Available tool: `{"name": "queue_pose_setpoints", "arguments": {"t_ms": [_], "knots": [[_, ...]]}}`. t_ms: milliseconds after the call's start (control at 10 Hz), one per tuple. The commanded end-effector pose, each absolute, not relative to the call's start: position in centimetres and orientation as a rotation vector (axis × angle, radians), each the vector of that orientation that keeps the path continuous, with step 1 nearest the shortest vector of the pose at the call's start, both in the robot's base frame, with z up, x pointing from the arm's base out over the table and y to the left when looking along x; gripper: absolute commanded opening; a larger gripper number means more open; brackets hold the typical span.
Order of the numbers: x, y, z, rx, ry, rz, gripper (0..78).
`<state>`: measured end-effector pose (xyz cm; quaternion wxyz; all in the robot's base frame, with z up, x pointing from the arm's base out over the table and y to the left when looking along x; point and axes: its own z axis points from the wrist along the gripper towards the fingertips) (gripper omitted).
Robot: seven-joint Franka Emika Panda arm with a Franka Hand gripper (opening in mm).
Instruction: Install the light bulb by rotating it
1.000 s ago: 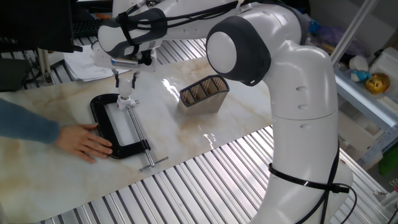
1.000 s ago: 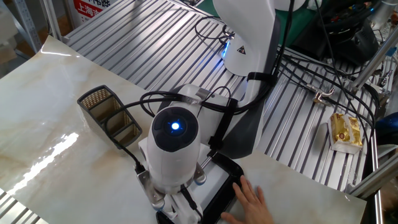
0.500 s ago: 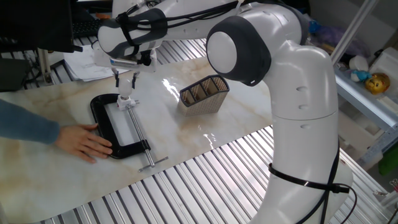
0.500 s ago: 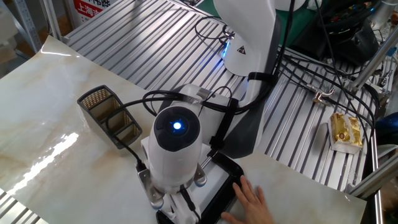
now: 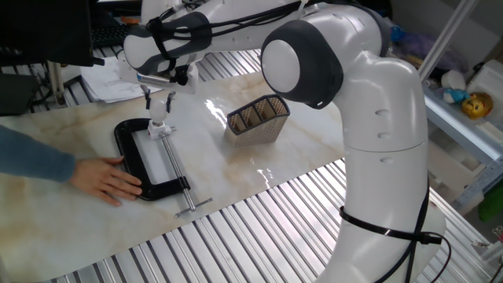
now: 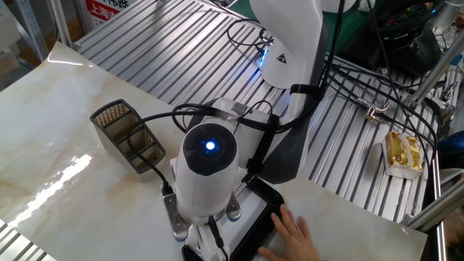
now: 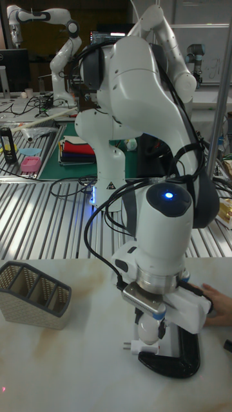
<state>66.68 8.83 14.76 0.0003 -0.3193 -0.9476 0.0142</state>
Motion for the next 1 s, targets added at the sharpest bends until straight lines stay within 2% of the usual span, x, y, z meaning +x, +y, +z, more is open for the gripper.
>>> {"name": "queue_pose_setpoints", "arguments": {"t_ms": [100,1000], "knots": [[63.82,9.83,9.74,-1.945,-2.442,0.111,1.1],[63.82,9.83,9.74,-2.169,-2.291,0.112,1.1]]}}
